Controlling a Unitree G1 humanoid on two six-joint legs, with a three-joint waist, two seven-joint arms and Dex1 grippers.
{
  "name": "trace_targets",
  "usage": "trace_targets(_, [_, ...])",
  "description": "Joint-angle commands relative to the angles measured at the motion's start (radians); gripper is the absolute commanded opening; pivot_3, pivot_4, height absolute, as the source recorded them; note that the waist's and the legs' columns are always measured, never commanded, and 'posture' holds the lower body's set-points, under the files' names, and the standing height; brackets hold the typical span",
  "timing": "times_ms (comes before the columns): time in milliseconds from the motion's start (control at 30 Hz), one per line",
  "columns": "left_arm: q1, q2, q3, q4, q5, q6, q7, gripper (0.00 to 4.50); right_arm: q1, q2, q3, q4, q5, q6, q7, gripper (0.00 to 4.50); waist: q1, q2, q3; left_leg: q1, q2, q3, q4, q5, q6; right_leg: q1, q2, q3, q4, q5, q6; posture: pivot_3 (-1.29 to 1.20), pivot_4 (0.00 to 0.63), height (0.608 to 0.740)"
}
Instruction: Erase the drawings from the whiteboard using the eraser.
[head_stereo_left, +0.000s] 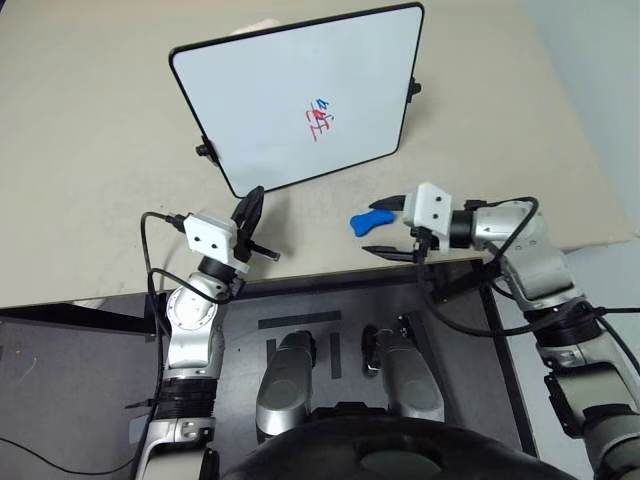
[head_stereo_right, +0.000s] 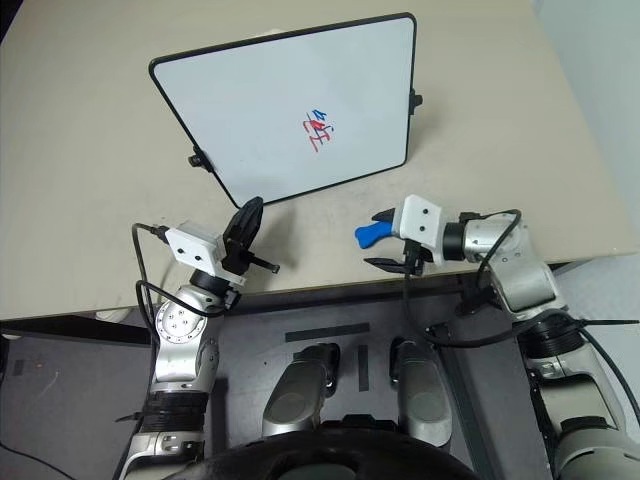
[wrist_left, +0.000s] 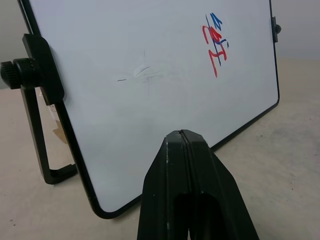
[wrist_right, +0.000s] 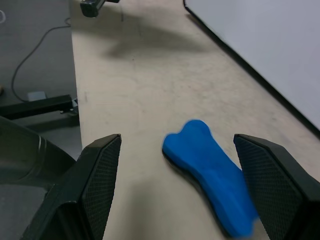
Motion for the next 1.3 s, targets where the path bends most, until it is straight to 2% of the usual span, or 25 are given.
trace_targets(33, [-0.011,-0.004,-0.005,-0.036,-0.008,-0.007,-0.002,0.00,-0.030,0.007,-0.002,0.013,-0.004,-0.024,0.007,3.80,0.001,0.000,0.000,0.000,0.000,0.000,0.000,0.000,0.000,0.000,0.000,0.000,0.000,0.000,0.000,0.00,0.150,0.740])
trace_targets(233, [-0.019,-0.016,-0.009,-0.031,-0.001,-0.014,0.005,0.00,-0.040,-0.004,0.000,0.065,-0.026,-0.049,0.015,3.80,0.001,0.000,0.000,0.000,0.000,0.000,0.000,-0.001,-0.001,0.000,0.000,0.000,0.000,0.005,-0.008,0.00,0.150,0.740])
trace_targets(667, [-0.025,-0.028,-0.013,-0.023,0.005,-0.026,0.007,0.00,-0.029,-0.036,-0.022,0.052,-0.029,-0.112,0.017,3.80,0.000,0.000,0.000,0.000,0.000,0.000,0.000,0.000,0.000,0.000,0.000,0.000,0.000,0.002,-0.004,0.00,0.150,0.740])
trace_targets(1067, [-0.030,-0.027,-0.012,-0.020,0.005,-0.025,0.006,0.00,-0.015,-0.067,-0.012,0.042,-0.015,-0.087,0.069,3.80,0.000,0.000,0.000,0.000,0.000,0.000,0.000,0.000,0.000,0.000,0.000,0.000,0.000,0.002,-0.004,0.00,0.150,0.740])
trace_targets(1300, [-0.033,-0.032,-0.016,-0.017,0.007,-0.023,0.007,0.00,-0.051,-0.055,0.001,0.110,-0.041,-0.105,0.078,3.80,0.000,0.000,0.000,0.000,0.000,0.000,0.000,0.000,0.000,0.000,0.000,0.000,0.000,0.000,-0.001,0.00,0.150,0.740])
